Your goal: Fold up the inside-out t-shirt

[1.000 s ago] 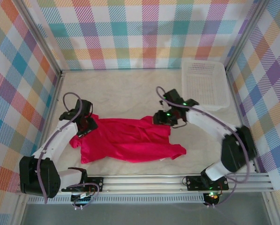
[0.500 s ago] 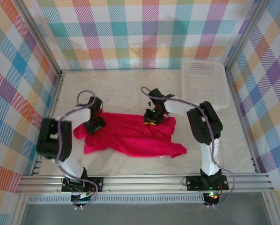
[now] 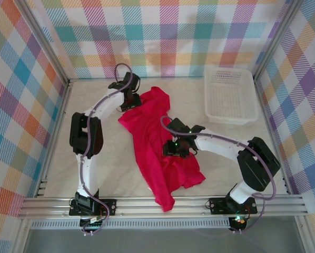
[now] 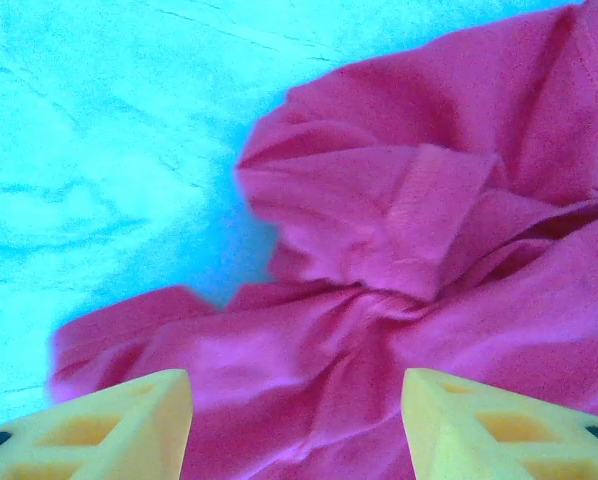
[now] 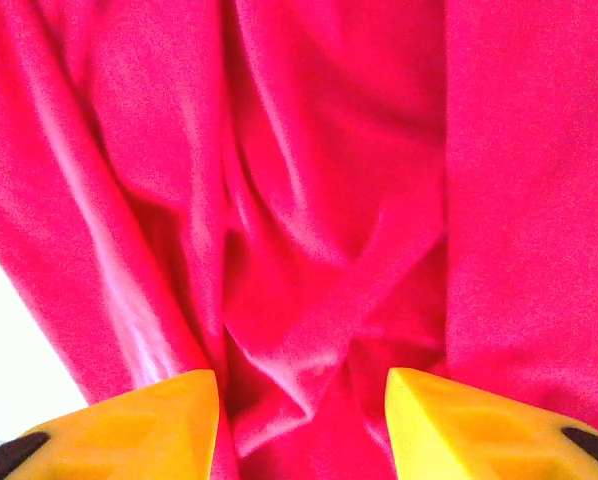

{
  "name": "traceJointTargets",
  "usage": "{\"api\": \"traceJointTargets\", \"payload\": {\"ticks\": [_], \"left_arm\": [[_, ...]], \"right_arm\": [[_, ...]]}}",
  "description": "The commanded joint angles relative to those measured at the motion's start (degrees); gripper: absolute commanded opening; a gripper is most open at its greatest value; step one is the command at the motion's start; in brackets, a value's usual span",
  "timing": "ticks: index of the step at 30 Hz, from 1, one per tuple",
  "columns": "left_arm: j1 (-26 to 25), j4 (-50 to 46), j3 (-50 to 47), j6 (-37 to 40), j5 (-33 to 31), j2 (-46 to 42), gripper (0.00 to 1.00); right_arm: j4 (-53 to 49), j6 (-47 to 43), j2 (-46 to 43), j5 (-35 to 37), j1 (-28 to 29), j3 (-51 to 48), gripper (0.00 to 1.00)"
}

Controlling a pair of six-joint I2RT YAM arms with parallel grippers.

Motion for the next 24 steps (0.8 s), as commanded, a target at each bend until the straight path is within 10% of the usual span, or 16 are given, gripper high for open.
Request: {"api": "traceJointTargets", "payload": {"ticks": [1, 13, 18, 24], "left_arm": [[1.2, -1.6, -8.59, 1.69, 0.7, -4.44, 0.59], [3.08, 1.52, -6.83, 1.16, 8.43, 5.16, 0.57], [6.15, 0.45, -5.84, -0.54, 10.39, 6.83, 0.0], [13.52, 4.88, -16.5, -5.79, 9.0, -4.01, 0.0]], "right_arm": [[0.9, -3.99, 5.32, 2.18, -4.37, 5.46, 0.48], [-5.24, -10.59, 29.62, 2.43, -9.55, 28.01, 0.45], [-2.88, -9.2, 30.17, 1.57, -11.82, 24.07, 0.18], [-3.38, -6.04, 25.97, 4.75, -15.33, 14.94, 0.0]]}}
